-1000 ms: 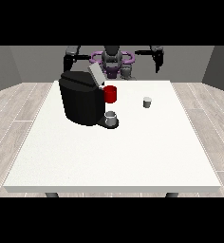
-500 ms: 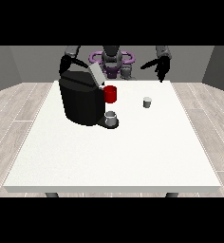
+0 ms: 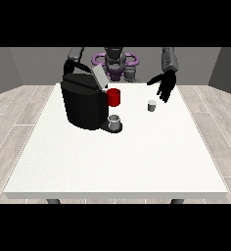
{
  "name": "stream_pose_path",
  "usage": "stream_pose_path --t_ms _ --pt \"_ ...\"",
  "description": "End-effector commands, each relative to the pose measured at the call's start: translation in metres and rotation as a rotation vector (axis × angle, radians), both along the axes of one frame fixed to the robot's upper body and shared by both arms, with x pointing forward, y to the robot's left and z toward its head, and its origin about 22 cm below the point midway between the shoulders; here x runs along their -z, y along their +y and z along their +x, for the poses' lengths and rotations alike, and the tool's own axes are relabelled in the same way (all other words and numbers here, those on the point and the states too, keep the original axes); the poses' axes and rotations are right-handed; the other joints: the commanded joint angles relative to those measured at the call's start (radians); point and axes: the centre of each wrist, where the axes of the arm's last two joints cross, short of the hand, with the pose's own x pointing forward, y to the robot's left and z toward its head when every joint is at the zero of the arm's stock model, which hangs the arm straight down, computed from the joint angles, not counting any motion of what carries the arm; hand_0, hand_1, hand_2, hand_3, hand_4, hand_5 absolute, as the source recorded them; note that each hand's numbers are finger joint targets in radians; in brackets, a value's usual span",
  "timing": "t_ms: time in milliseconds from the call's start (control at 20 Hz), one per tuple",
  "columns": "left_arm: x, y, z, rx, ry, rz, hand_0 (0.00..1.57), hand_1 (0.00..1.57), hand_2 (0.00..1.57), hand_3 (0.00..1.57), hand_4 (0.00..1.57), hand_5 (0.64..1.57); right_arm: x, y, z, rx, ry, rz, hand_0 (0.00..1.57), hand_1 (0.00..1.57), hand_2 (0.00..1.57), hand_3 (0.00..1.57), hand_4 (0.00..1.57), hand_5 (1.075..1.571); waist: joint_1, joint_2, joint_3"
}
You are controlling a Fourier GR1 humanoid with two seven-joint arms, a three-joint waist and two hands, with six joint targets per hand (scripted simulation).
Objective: Insert the coffee pod into the coffee machine and close the lid
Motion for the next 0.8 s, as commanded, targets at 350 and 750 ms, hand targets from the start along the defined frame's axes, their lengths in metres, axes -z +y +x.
stream_pose_path --t_ms 350,750 --pt "0.010 0.003 0.031 -0.005 0.019 0.148 0.00 0.00 0.29 0.00 0.00 1.571 0.006 0.006 0.017 -0.003 0.005 0.020 0.00 0.00 0.00 0.00 0.00 1.571 0.008 0.081 0.0001" --pt "0.019 -0.040 0.045 0.037 -0.091 0.298 0.89 0.89 0.96 0.82 0.38 1.571 0.009 0.016 0.035 -0.004 0.062 0.002 0.00 0.00 0.00 0.00 0.00 1.571 0.043 0.057 0.0002"
